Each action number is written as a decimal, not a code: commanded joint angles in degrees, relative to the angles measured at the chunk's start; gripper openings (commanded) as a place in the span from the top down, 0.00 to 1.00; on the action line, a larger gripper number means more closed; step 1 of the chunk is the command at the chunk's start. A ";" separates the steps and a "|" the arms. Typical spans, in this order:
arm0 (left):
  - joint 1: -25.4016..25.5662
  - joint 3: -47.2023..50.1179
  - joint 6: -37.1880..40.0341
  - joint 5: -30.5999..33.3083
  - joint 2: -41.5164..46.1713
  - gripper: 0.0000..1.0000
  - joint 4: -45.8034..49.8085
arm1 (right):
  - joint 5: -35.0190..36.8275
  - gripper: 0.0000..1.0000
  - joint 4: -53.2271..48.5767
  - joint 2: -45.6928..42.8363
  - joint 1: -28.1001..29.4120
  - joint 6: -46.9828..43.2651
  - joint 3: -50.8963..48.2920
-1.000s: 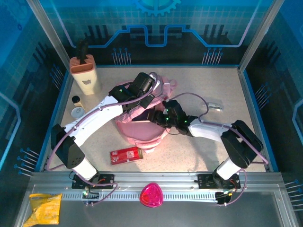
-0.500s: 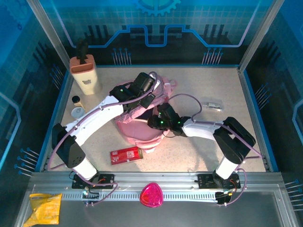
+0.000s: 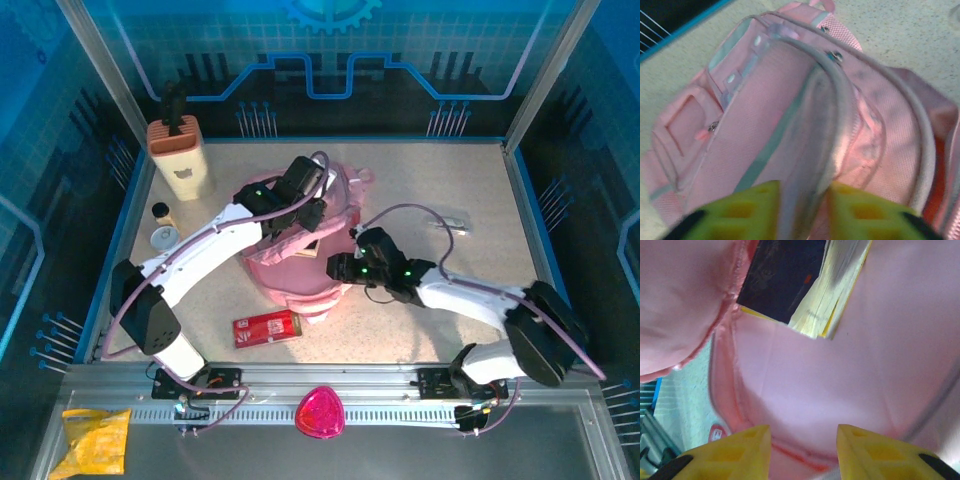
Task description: Pack books, pencil case, and school supplies into a backpack
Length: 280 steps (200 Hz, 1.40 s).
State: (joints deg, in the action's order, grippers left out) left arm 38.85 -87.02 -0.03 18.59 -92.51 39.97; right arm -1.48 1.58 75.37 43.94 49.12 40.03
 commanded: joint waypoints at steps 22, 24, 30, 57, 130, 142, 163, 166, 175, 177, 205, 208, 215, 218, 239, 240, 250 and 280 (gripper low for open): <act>-0.84 9.44 -14.64 -6.41 11.49 0.44 -4.64 | 2.19 0.52 -13.97 -12.65 1.05 -1.27 -3.83; -0.98 10.19 -15.10 -6.54 12.00 0.44 -4.90 | 2.09 0.52 -14.39 -13.07 1.10 -1.17 -3.93; -1.39 12.58 -16.94 -7.03 14.32 0.42 -5.59 | 1.88 0.51 -15.57 -13.99 1.22 -0.83 -4.07; -6.31 23.59 -26.04 -11.39 23.69 0.36 -8.55 | -0.90 0.46 -16.85 -14.42 1.99 0.99 -4.72; -25.41 43.68 -37.29 -21.05 34.27 0.26 -13.86 | 0.51 0.38 -10.10 -1.53 13.31 6.42 -0.55; -29.28 45.38 -37.73 -23.98 33.70 0.26 -15.93 | 1.44 0.37 -9.23 0.82 15.06 6.72 0.77; -35.00 47.58 -38.02 -27.86 32.09 0.26 -19.90 | 3.38 0.36 -7.41 3.97 17.38 7.40 1.87; -35.66 47.72 -38.02 -28.47 31.79 0.26 -20.57 | 3.51 0.36 -7.27 4.38 17.52 7.58 1.93; -37.31 48.23 -37.79 -29.79 30.71 0.26 -22.31 | 3.50 0.36 -6.62 5.43 17.88 8.06 2.11; -37.59 48.30 -37.77 -29.96 30.54 0.26 -22.68 | 3.45 0.36 -6.42 5.60 17.94 8.13 2.10; -39.73 48.90 -38.30 -28.95 25.61 0.29 -26.16 | 4.38 0.36 -5.23 7.22 19.03 8.75 2.42; -40.11 48.96 -38.71 -29.00 24.90 0.29 -26.52 | 4.60 0.36 -5.19 7.31 19.16 8.71 2.55; -41.06 49.12 -39.48 -29.71 23.48 0.30 -27.89 | 4.80 0.36 -5.25 7.59 19.33 8.63 2.64; -41.39 49.37 -39.91 -29.85 22.86 0.31 -28.63 | 4.82 0.36 -5.34 7.59 19.38 8.54 2.60; -42.45 49.40 -40.62 -29.43 18.87 0.34 -33.02 | 5.92 0.36 -5.72 7.38 19.36 8.45 2.54; -42.50 49.36 -40.59 -29.37 18.64 0.35 -33.16 | 6.03 0.36 -5.72 7.40 19.39 8.45 2.52; -42.67 48.23 -40.11 -28.24 16.45 0.37 -33.12 | 6.64 0.35 -5.61 7.07 19.32 8.24 2.34; -42.72 46.14 -40.04 -27.01 10.23 0.43 -34.81 | 7.84 0.34 -5.56 7.31 19.04 7.74 3.11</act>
State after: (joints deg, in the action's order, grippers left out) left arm -3.31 -38.74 -39.13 -8.86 -78.41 8.97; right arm 3.90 -4.64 82.59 62.67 56.99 41.04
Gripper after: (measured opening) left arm 0.585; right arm 0.653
